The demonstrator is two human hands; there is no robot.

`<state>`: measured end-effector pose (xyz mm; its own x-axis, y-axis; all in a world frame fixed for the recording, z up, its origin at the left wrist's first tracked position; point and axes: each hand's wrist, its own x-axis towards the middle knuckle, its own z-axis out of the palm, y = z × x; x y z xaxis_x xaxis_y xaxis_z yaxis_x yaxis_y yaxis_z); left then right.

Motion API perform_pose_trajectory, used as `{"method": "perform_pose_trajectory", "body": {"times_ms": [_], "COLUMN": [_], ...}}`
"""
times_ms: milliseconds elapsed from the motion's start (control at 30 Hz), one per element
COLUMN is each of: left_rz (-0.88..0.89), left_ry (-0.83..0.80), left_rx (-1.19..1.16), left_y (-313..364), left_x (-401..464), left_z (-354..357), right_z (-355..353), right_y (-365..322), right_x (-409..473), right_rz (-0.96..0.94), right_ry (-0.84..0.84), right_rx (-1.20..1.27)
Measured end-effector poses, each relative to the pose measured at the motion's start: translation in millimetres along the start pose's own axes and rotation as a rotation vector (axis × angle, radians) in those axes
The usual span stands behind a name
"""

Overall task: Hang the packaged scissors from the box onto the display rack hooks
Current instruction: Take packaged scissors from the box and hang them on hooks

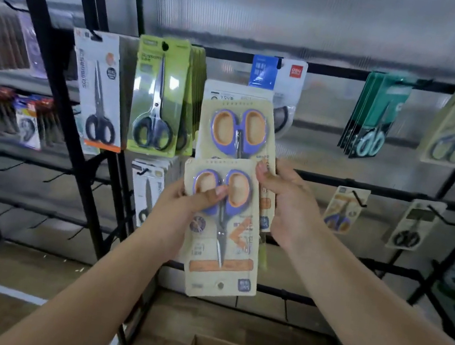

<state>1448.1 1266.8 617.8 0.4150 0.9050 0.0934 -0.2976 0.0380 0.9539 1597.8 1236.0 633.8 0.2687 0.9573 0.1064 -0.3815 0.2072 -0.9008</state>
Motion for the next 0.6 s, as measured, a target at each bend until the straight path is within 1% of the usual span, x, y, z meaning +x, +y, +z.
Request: {"method": "perform_pose_trajectory", "body": {"times_ms": [133, 233, 367, 600], "left_rz": [0.024, -0.018, -0.037, -0.058], "left_ry": [-0.035, -0.06, -0.049, -0.099], "left_rx": [-0.021, -0.023, -0.051, -0.09], "left_y": [15, 24, 28, 30], "left_x": [6, 6, 9, 22], "left_z": [-9, -15, -23, -45], "right_z": [7, 10, 17, 32], "right_y": [-3, -9, -10, -6], "right_x": [10, 11, 13, 30], "right_rz": [-0.013, -0.02, -0.028, 0.002], "right_ry": [0.036, 0.049, 0.08, 0.155], "right_rx": [-0.022, -0.067, -0.123, -0.083]}}
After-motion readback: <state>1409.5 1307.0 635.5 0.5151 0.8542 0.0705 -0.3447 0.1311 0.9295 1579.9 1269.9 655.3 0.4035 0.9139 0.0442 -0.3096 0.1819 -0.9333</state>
